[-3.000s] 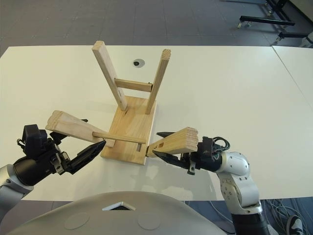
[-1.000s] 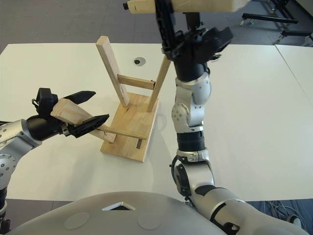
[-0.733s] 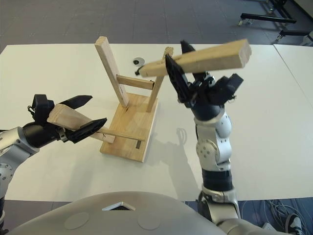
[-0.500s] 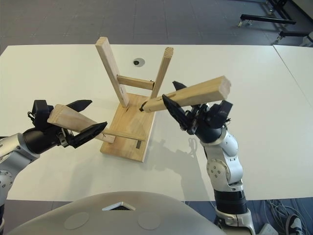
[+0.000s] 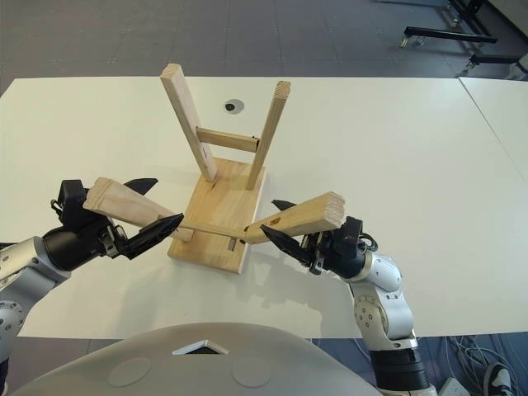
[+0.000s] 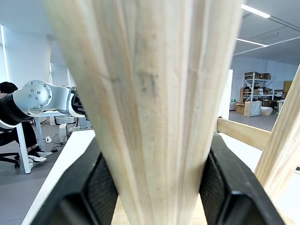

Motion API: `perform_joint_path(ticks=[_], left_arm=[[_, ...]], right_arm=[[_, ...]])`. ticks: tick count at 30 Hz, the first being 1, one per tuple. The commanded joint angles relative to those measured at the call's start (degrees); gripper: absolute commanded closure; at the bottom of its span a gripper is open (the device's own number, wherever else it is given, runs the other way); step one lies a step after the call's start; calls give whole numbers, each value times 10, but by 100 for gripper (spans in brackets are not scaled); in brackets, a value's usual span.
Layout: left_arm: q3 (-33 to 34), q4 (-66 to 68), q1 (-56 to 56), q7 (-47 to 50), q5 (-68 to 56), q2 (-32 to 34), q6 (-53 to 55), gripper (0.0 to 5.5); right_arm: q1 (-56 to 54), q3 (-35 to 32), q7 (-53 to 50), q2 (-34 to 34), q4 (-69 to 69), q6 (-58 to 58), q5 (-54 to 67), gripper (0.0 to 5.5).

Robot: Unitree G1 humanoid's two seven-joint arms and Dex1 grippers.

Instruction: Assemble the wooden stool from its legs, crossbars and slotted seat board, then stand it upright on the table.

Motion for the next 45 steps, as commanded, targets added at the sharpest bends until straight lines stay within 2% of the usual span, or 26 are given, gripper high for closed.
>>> perform_joint_path(ticks=[1, 7, 13, 16, 24, 32, 37, 45], left_arm=[[-1, -6, -2, -1, -2, 8, 7, 10], [4, -15, 17, 4, -1, 2, 4, 10], [-4, -15, 12, 7, -1, 3, 6, 10], [-3, -14, 10, 6, -5, 8, 9, 10], [-1, -13, 7, 6, -8, 10, 15, 10], [-3, -9, 17, 8, -3, 2, 12, 10], [-2, -13, 29, 9, 1, -2, 7, 10], [-11, -30, 60, 23, 19, -27, -11, 10]], right_arm=[[-6, 5, -5, -10, -27, 19, 1, 344], [16, -12, -13, -37, -79, 50, 25, 344], [16, 40, -36, -8, -90, 52, -7, 344], [15, 51, -36, 0, -65, 39, -24, 344], [-18, 0, 33, -25, 67, -2, -23, 344], [-10, 11, 84, -35, 124, -52, -50, 344], [-15, -13, 64, -48, 73, -61, -38, 344], [-8, -11, 71, -90, 8, -26, -29, 344]])
